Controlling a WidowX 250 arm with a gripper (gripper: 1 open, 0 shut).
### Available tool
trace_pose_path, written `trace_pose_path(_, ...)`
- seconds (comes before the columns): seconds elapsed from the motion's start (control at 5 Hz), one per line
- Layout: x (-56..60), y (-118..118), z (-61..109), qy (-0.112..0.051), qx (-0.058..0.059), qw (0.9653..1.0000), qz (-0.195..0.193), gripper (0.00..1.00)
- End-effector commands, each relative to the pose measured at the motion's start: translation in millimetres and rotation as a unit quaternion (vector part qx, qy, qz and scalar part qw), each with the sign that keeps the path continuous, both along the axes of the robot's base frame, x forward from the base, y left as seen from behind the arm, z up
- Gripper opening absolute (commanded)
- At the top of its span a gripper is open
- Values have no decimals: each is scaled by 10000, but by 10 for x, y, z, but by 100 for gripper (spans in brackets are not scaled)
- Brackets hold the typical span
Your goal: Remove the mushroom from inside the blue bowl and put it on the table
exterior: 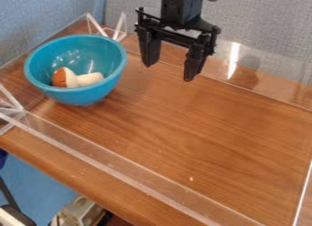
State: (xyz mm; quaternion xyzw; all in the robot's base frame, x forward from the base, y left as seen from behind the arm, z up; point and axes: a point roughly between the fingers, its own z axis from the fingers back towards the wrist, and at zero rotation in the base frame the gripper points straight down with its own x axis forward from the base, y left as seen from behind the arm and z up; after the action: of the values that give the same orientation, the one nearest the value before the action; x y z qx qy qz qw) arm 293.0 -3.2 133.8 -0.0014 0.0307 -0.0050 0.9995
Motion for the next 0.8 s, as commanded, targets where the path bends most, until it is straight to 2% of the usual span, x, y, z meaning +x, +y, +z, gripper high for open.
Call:
trace_pose_path(0.0, 49, 368, -88, -65, -33, 9989, 462, 100)
trace_pose_path(0.2, 44, 874, -209, -165, -35, 9852, 1704, 100)
trace_pose_path(0.4, 71, 1288, -194, -351, -38, 9559, 2917, 100)
trace_pose_path(0.6, 143, 1524, -178, -516, -31, 9129, 4048, 100)
